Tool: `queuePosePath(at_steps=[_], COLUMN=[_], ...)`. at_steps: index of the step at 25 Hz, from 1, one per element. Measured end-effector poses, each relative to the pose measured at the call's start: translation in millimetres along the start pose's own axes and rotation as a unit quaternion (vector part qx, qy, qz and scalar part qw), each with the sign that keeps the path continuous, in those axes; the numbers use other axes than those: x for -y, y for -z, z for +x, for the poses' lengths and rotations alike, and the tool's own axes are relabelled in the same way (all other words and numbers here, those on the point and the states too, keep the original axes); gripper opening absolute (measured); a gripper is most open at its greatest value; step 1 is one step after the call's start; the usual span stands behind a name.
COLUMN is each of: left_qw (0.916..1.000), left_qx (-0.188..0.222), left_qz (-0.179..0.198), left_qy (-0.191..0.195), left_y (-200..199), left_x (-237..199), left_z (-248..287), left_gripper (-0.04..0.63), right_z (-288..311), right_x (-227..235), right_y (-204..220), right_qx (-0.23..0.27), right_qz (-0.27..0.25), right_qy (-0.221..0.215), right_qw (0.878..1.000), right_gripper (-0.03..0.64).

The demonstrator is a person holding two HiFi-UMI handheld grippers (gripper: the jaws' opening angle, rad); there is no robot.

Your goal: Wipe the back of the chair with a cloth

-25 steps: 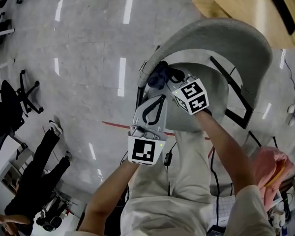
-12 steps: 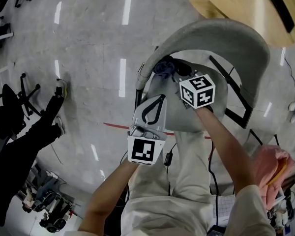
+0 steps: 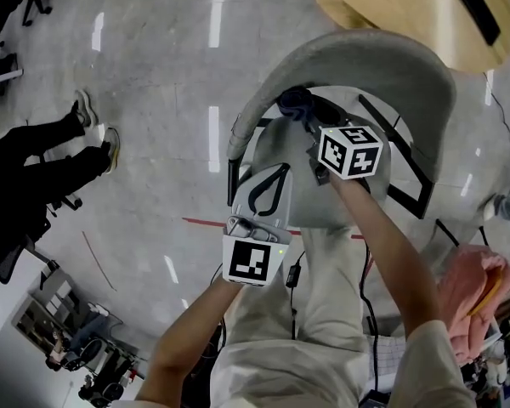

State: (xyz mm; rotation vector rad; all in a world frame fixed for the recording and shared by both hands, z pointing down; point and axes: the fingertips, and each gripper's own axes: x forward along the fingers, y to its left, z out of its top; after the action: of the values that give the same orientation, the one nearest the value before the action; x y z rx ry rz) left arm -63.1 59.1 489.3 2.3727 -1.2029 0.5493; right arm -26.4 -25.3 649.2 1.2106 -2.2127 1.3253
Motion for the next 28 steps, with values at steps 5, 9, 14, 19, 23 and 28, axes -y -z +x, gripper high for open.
queuePosePath(at_steps=[5, 9, 14, 19, 23, 28], left_qw=[0.9999, 0.9999, 0.9998, 0.9996, 0.9995, 0.999], left_qx=[0.008, 0.004, 0.008, 0.004, 0.002, 0.001], left_qz=[0.013, 0.007, 0.009, 0.015, 0.014, 0.022], left_qy=[0.008, 0.012, 0.016, 0.024, 0.028, 0.038], left_y=[-7.4, -10.8, -14.5, -14.4, -14.1, -17.8], left_x=[5.9, 11.1, 19.6, 27.7, 34.5, 43.5], left_z=[1.0, 4.1, 7.0, 11.5, 14.7, 20.7], left_gripper=[0.0, 0.0, 0.0, 0.0, 0.0, 0.0], right_z=[-10.3, -20.5, -33.2, -49.0, -66.7, -89.2], right_x=[22.8, 37.3, 53.8, 74.3, 91.8, 112.9], right_y=[-8.3, -15.4, -20.6, -27.7, -32.0, -33.4], right_qx=[0.028, 0.044, 0.061, 0.081, 0.102, 0.129], right_qz=[0.054, 0.088, 0.116, 0.15, 0.171, 0.212], right_qy=[0.03, 0.051, 0.072, 0.093, 0.11, 0.131], right_qw=[0.998, 0.994, 0.989, 0.981, 0.974, 0.96], right_gripper=[0.083, 0.083, 0.083, 0.084, 0.084, 0.084])
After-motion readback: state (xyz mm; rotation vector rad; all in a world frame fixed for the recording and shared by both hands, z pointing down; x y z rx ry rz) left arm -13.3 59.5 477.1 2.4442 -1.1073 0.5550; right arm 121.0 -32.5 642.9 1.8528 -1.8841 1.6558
